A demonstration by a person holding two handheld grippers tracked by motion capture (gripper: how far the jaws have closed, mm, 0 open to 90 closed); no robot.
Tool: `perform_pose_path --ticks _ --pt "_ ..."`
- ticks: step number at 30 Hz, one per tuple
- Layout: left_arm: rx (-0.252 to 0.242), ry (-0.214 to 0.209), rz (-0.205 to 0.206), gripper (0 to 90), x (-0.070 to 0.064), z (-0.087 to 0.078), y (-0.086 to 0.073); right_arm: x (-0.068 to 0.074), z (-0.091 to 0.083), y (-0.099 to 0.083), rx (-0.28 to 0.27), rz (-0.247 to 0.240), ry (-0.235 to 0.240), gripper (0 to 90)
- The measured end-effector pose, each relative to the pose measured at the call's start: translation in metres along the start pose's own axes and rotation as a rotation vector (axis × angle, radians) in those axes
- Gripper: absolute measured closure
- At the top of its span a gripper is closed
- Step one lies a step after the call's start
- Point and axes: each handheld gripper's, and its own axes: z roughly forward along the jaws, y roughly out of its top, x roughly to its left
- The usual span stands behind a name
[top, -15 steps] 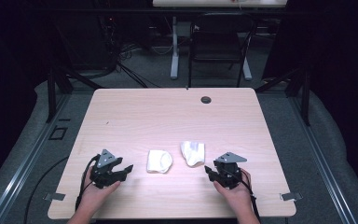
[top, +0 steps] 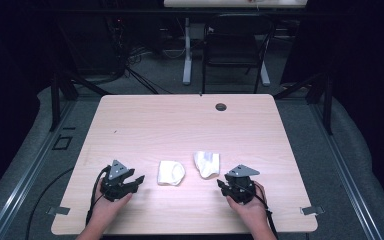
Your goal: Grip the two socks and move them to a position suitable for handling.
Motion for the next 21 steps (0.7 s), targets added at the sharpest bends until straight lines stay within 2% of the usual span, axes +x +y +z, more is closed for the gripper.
perform_pose_path --ticks 2,4,8,12,13,14,15,16,17,21 --pt "-0.001 -0.03 0.004 53.4 -0.005 0.002 0.002 0.004 -0.001 0.001 0.006 -0.015 0.006 64.2" --pt "-0.002 -0.042 0.004 54.3 -0.007 0.004 0.004 0.005 -0.001 0.001 0.003 -0.024 0.011 65.5" --pt "0.006 -0.075 0.04 58.2 -0.018 0.018 0.02 0.005 0.002 0.003 0.012 -0.026 0.03 67.1" --pt "0.009 -0.084 0.046 62.7 -0.026 0.029 0.031 0.002 0.003 0.001 0.023 -0.002 0.036 68.9" --pt "0.012 -0.083 0.056 64.6 -0.032 0.037 0.035 -0.001 0.001 0.001 0.017 0.026 0.064 70.2" --pt "0.012 -0.083 0.056 65.9 -0.032 0.037 0.035 -0.001 0.001 0.001 0.017 0.026 0.064 70.2" --pt "0.03 -0.077 0.073 67.3 -0.037 0.046 0.038 -0.003 -0.001 0.0 0.013 0.036 0.073 70.4" --pt "0.03 -0.077 0.073 67.7 -0.037 0.046 0.038 -0.003 -0.001 0.0 0.013 0.036 0.073 70.4" --pt "0.044 -0.074 0.084 69.7 -0.041 0.055 0.04 -0.004 -0.001 -0.002 0.021 0.044 0.073 70.5" --pt "0.076 -0.076 0.103 73.2 -0.045 0.067 0.043 -0.006 0.001 -0.003 0.03 0.053 0.064 70.4"
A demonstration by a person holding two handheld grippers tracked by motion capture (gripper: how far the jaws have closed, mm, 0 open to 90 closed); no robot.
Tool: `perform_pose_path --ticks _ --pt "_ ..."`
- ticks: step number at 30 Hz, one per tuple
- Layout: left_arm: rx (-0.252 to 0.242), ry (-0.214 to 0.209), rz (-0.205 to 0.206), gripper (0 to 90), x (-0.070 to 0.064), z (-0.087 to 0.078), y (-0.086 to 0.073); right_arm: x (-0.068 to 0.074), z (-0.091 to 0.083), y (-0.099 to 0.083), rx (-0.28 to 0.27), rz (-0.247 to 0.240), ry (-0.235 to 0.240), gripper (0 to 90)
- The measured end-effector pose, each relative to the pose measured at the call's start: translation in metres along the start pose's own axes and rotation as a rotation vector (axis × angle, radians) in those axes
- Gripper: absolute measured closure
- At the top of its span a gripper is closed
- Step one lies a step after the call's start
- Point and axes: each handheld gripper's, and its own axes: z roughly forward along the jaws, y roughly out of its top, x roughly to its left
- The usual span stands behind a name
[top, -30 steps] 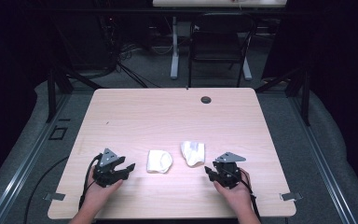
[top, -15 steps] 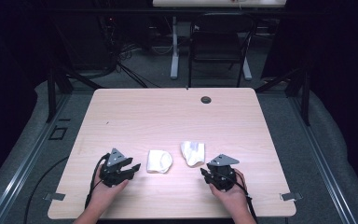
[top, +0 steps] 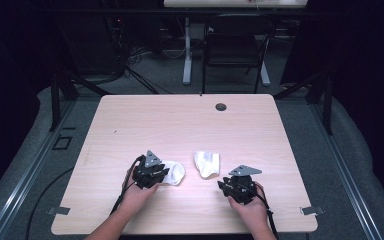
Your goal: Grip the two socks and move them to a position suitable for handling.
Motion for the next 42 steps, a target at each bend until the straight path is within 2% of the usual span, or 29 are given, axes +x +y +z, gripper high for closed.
perform_pose_path --ticks 4,9,10,13,17,24,25,35,39,40,41,42 --pt "0.019 -0.002 0.015 75.3 0.001 0.008 0.002 0.002 0.001 0.002 -0.028 0.006 0.004 69.8" --pt "0.039 -0.004 0.013 75.6 0.001 0.013 0.0 0.001 0.001 0.001 -0.014 -0.001 -0.003 69.1" --pt "0.047 -0.003 0.033 75.6 -0.001 0.014 -0.001 0.001 0.001 0.001 -0.023 0.0 0.0 68.6" --pt "0.044 -0.015 0.038 76.0 -0.002 0.014 -0.002 0.001 -0.001 0.001 -0.024 -0.002 -0.002 68.1" --pt "0.037 -0.022 0.041 76.0 -0.008 0.011 -0.006 0.001 0.0 0.002 -0.029 -0.001 0.0 67.5" --pt "0.035 -0.024 0.049 75.7 -0.028 0.001 -0.014 0.004 -0.001 0.002 -0.034 -0.006 0.003 67.4" --pt "0.035 -0.029 0.04 75.3 -0.03 0.0 -0.015 0.004 -0.001 0.002 -0.035 -0.005 0.005 67.4" --pt "0.043 -0.036 0.03 74.8 -0.043 -0.008 -0.022 0.005 -0.001 0.002 -0.029 -0.014 0.006 67.4" --pt "0.046 -0.046 0.032 72.3 -0.046 -0.012 -0.024 0.007 0.001 0.005 -0.035 -0.033 0.005 67.4" --pt "0.044 -0.052 0.031 69.1 -0.046 -0.013 -0.024 0.006 0.0 0.008 -0.028 -0.045 -0.004 67.4" --pt "0.034 -0.062 0.031 64.5 -0.045 -0.015 -0.024 0.004 0.003 0.013 -0.036 -0.029 -0.014 67.4" --pt "0.022 -0.071 0.031 64.5 -0.044 -0.017 -0.024 0.004 0.003 0.013 -0.036 -0.029 -0.014 67.4"
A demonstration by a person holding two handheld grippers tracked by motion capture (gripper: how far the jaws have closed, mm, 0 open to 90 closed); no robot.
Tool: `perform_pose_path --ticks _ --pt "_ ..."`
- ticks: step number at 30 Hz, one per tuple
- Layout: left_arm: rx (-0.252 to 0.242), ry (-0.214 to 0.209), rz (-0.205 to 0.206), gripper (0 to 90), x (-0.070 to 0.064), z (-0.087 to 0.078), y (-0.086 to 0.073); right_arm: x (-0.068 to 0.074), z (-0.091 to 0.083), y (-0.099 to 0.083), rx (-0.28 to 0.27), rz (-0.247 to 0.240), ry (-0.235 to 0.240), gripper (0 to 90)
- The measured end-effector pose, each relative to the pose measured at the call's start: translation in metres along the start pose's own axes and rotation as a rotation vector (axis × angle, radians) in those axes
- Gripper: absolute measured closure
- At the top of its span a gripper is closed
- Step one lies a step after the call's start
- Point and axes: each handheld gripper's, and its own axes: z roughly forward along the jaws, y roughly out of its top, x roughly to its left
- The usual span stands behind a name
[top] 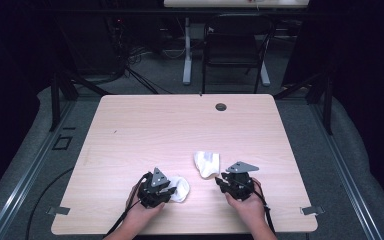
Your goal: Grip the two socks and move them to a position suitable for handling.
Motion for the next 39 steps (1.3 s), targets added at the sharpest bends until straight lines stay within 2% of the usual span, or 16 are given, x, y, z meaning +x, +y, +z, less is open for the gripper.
perform_pose_path --ticks 2,3,4,5,7,11,14,15,16,21,28,33,35,39 --pt "-0.02 -0.006 -0.006 61.1 0.005 -0.01 0.002 -0.006 0.008 0.012 0.003 0.017 -0.012 68.2" --pt "-0.02 -0.006 -0.006 60.2 0.005 -0.01 0.002 -0.007 0.012 0.016 0.001 0.018 -0.021 68.9" --pt "-0.027 -0.003 -0.007 59.9 0.01 -0.018 0.002 -0.009 0.016 0.02 -0.002 0.02 -0.032 69.3" --pt "-0.027 -0.003 -0.007 59.9 0.01 -0.018 0.002 -0.009 0.016 0.02 -0.002 0.02 -0.032 69.3" --pt "-0.031 0.005 -0.02 59.9 0.018 -0.03 -0.002 -0.012 0.03 0.029 0.008 0.029 -0.056 68.9" --pt "-0.034 0.012 -0.048 59.7 0.026 -0.041 -0.008 -0.012 0.046 0.035 0.019 0.027 -0.071 67.3" --pt "-0.034 0.018 -0.061 59.6 0.033 -0.045 -0.013 -0.01 0.063 0.035 0.054 0.014 -0.084 67.2" --pt "-0.034 0.018 -0.061 59.6 0.033 -0.045 -0.013 -0.01 0.063 0.035 0.054 0.014 -0.084 67.2" --pt "-0.039 0.013 -0.08 59.6 0.035 -0.045 -0.014 -0.008 0.069 0.035 0.063 -0.001 -0.096 67.2" --pt "-0.04 0.006 -0.077 59.6 0.033 -0.042 -0.015 0.0 0.077 0.039 0.058 -0.024 -0.077 69.7" --pt "-0.025 0.01 -0.043 59.6 0.026 -0.036 -0.016 0.019 0.091 0.049 0.065 -0.083 -0.041 70.0" --pt "-0.017 -0.002 -0.037 59.6 0.023 -0.033 -0.016 0.029 0.098 0.053 0.053 -0.082 -0.028 69.9" --pt "-0.014 -0.002 -0.023 59.6 0.02 -0.031 -0.014 0.033 0.102 0.054 0.046 -0.083 -0.018 70.0" --pt "-0.017 -0.008 -0.012 59.6 0.015 -0.028 -0.011 0.038 0.105 0.057 0.049 -0.102 -0.003 70.0"
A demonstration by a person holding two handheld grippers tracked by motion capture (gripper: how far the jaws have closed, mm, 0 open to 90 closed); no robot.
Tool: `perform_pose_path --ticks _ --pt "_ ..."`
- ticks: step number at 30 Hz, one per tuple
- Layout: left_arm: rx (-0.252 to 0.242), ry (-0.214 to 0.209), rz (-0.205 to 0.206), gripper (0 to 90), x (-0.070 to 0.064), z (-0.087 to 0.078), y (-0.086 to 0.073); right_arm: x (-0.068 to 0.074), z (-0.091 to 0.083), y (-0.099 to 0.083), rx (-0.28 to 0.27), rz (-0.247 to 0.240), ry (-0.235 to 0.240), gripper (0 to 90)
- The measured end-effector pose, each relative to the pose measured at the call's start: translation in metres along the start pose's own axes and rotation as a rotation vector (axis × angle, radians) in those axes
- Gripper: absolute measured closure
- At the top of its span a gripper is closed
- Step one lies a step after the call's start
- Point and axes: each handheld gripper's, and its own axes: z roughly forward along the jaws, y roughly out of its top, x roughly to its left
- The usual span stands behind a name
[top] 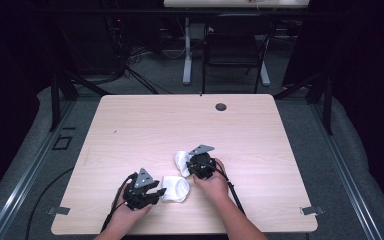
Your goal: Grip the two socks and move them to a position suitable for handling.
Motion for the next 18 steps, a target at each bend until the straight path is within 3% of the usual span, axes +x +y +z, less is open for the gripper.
perform_pose_path --ticks 7,14,18 --pt "0.029 -0.032 0.046 59.8 -0.019 0.017 0.013 0.003 0.003 0.004 0.002 0.004 0.02 67.8" --pt "0.018 -0.04 0.047 59.5 -0.031 0.031 0.026 0.003 0.002 0.006 -0.001 0.0 0.032 66.7" --pt "0.039 -0.04 0.046 60.1 -0.033 0.039 0.03 0.0 -0.011 0.009 -0.054 0.011 0.032 66.3"
